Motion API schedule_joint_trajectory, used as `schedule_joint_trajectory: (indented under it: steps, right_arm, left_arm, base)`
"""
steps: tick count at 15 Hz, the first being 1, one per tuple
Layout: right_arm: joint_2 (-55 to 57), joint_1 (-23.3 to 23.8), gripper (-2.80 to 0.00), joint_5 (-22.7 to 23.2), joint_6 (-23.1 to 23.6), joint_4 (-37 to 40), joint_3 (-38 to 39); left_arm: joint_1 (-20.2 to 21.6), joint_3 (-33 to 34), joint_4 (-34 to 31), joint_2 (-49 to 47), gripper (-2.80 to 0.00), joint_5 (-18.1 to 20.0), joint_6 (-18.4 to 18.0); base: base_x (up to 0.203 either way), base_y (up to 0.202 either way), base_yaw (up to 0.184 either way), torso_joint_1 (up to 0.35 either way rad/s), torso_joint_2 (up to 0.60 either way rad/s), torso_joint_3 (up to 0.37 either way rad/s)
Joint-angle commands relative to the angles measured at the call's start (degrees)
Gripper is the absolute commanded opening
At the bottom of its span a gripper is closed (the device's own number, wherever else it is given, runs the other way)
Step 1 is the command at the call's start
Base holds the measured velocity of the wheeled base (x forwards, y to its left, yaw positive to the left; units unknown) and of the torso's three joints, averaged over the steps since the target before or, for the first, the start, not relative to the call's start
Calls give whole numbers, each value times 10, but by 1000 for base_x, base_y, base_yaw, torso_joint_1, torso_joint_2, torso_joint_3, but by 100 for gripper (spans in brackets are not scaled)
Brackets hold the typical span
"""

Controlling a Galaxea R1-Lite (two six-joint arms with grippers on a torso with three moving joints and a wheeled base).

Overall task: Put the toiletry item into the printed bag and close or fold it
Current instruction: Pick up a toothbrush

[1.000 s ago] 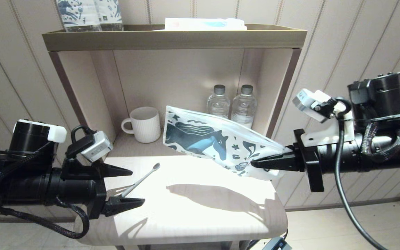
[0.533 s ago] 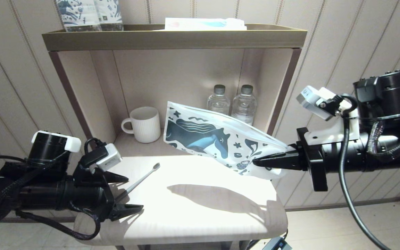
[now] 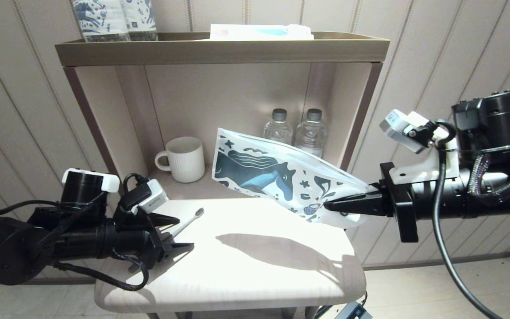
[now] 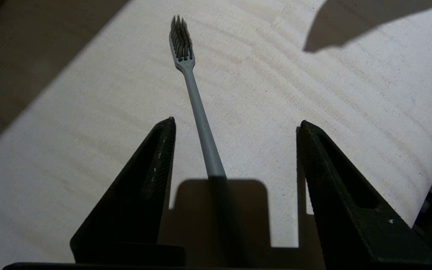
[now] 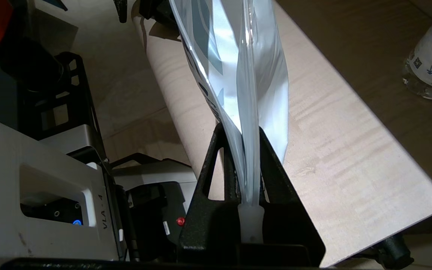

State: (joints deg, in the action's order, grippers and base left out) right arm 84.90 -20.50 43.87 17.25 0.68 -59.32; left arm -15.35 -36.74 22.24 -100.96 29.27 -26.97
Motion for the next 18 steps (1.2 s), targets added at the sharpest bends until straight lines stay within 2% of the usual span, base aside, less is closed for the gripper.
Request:
schedule_joint_trajectory:
  steps: [1,18]
  right_arm:
    - [0,1,-280,4,2,0,1]
    - [-20,0,-280,5,-7,0,7]
  left_arm:
    - [0,1,-5,-8,-280,-2,-3]
    - [1,5,-8,39,-280,-2,-2]
  base:
    - [0,0,0,0,0,0]
    - [0,0,0,0,0,0]
